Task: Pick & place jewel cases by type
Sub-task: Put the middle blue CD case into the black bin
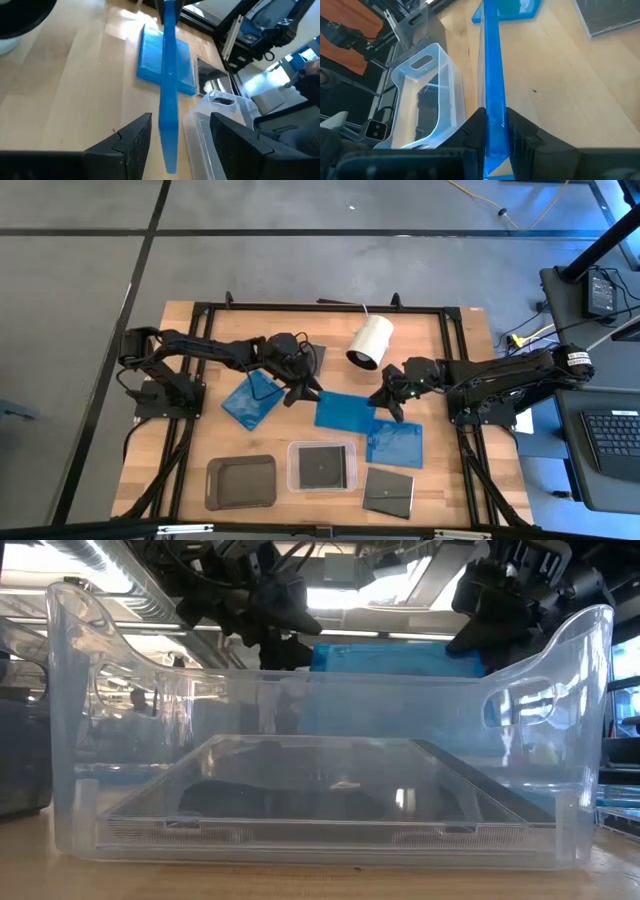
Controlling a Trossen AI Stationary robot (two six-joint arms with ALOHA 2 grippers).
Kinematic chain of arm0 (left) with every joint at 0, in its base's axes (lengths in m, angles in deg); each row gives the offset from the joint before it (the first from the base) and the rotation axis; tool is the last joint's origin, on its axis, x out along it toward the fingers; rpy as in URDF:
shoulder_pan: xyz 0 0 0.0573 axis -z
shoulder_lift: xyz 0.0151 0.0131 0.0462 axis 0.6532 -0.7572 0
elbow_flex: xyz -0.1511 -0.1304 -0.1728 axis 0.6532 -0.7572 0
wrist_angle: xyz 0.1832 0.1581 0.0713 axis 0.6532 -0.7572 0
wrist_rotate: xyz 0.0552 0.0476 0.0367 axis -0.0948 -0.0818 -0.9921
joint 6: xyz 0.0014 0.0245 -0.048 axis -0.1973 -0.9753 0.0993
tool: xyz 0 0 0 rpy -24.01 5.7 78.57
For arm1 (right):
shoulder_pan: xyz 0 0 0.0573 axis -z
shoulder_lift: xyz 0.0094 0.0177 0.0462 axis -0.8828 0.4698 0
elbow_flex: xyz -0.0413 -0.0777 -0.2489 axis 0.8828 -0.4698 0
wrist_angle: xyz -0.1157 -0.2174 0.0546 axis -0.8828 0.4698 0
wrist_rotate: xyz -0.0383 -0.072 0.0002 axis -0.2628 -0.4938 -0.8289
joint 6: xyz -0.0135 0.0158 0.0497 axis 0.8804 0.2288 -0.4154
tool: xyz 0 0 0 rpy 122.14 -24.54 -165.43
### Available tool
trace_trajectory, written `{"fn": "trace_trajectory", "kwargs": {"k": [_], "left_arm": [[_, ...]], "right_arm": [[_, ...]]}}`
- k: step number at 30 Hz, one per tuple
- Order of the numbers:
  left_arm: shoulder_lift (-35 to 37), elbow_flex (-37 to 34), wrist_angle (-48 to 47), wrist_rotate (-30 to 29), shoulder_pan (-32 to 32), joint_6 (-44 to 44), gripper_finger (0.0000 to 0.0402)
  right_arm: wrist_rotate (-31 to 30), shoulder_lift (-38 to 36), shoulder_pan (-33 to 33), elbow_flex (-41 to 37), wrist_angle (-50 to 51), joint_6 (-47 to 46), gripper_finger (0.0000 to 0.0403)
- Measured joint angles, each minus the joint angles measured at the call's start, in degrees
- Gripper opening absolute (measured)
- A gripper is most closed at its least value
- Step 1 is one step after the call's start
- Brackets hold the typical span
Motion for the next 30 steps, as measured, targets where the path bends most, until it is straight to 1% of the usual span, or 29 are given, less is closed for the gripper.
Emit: {"fn": "trace_trajectory", "kwargs": {"k": [6, 12, 17, 21, 27, 30], "left_arm": [[0.00, 0.00, 2.22, -0.10, 0.76, -3.26, 0.0171], [-0.11, 0.00, 2.20, -0.09, 1.07, -3.68, 0.0131], [-0.20, 0.00, 1.02, -0.07, 1.05, -4.05, 0.0093], [-0.20, 0.00, -1.22, -0.04, 1.05, -4.50, 0.0071], [-0.20, 0.01, -1.48, -0.95, 1.83, -4.50, 0.0063], [-0.48, 0.00, -1.68, -4.10, 3.22, -4.52, 0.0068]], "right_arm": [[0.02, 0.00, 0.00, 0.00, -0.61, -0.71, 0.0064], [0.02, 0.00, 0.00, 0.00, -2.12, -0.78, 0.0064], [0.02, 0.00, 0.00, 0.00, -2.10, -0.76, 0.0064], [0.00, 0.00, 0.00, 0.00, -2.06, -0.78, 0.0064], [-0.01, 0.00, -0.02, 0.00, -2.05, -0.82, 0.0064], [0.00, 0.00, -0.02, 0.00, -1.92, -0.80, 0.0064]]}}
